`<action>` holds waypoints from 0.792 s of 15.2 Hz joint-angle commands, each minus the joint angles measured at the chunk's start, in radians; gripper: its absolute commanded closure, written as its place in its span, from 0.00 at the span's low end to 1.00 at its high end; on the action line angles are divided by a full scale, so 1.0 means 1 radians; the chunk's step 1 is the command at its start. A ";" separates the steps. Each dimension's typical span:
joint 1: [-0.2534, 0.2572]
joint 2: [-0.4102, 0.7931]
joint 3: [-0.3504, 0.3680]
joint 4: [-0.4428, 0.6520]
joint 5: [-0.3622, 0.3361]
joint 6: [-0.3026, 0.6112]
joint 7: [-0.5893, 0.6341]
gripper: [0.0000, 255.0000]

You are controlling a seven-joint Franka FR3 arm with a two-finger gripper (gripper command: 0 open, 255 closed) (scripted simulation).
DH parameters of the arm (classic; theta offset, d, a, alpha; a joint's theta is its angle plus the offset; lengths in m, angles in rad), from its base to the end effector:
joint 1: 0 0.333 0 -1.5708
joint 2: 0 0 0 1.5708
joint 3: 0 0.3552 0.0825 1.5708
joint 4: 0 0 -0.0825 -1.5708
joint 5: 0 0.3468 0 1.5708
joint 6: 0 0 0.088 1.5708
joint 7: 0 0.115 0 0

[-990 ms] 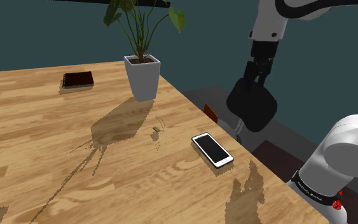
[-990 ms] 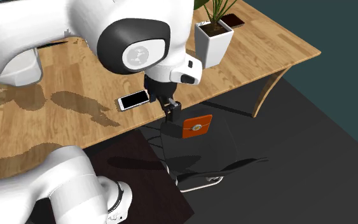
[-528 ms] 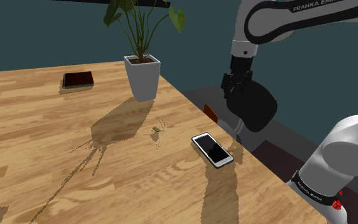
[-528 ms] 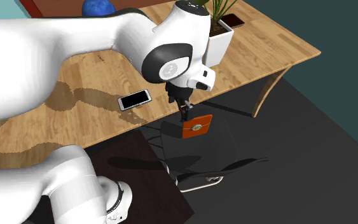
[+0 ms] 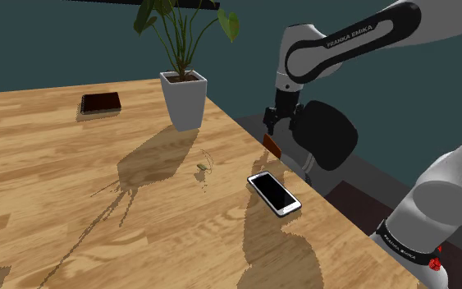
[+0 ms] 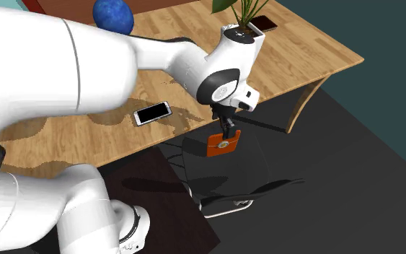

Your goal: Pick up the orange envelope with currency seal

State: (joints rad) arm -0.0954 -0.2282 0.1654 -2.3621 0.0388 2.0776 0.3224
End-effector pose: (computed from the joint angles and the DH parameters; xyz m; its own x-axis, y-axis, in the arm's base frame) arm 0.4177 0.0346 0.4611 0.9601 -0.2742 -0.0544 -0.2733 -0.9616 0.0229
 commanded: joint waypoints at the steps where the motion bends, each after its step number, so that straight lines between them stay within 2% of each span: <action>1: -0.013 0.071 0.005 0.025 -0.023 0.054 0.045 0.00; 5: -0.031 0.218 0.005 0.096 -0.078 0.143 0.139 0.00; 12: -0.030 0.273 0.003 0.068 -0.094 0.224 0.154 0.00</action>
State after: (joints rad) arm -0.1258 0.0347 0.1684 -2.2849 -0.0532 2.2879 0.4722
